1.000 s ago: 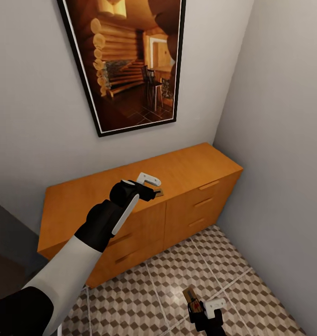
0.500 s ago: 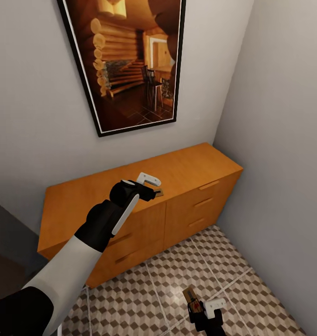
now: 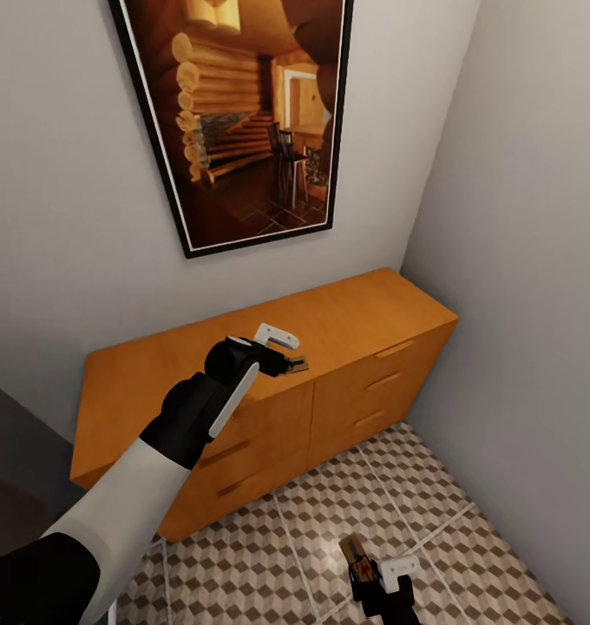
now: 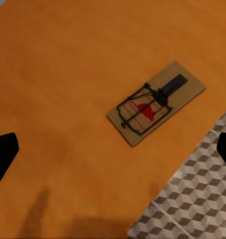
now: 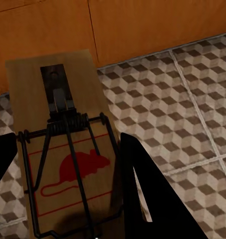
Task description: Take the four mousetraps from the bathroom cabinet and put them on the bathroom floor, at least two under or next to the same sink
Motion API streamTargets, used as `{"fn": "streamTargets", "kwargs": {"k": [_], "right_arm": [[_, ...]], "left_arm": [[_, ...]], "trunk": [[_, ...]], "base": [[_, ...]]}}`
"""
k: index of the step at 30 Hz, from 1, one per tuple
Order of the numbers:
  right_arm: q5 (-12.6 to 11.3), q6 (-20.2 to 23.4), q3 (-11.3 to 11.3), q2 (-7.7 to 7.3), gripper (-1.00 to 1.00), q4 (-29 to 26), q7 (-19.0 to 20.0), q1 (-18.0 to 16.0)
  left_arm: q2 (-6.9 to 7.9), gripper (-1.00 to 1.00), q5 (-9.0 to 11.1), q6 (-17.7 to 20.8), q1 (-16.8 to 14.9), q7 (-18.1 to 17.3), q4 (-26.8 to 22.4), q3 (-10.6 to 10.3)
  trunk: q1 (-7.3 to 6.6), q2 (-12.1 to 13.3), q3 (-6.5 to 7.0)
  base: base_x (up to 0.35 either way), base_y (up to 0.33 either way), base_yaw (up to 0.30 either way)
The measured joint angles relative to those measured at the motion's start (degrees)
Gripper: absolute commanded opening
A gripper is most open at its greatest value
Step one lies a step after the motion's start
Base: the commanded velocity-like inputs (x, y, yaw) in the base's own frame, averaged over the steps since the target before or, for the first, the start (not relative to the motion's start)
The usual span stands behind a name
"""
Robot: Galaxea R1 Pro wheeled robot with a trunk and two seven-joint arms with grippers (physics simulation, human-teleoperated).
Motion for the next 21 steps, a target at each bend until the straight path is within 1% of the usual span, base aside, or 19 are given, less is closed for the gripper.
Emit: {"fn": "streamTargets", "kwargs": {"k": [9, 21], "right_arm": [[0.0, 0.0, 0.0, 0.01, -1.0, 0.0, 0.0, 0.0], [0.0, 0.0, 0.0, 0.1, -1.0, 0.0, 0.0, 0.0]], "left_arm": [[-0.03, 1.0, 0.0, 0.0, 0.0, 0.0, 0.4, 0.0], [0.03, 1.0, 0.0, -0.1, 0.0, -0.1, 0.4, -2.0]], "trunk": [[0.01, 0.0, 0.0], [0.01, 0.0, 0.0]], "base": [[0.046, 0.01, 0.0], [0.001, 0.0, 0.0]]}}
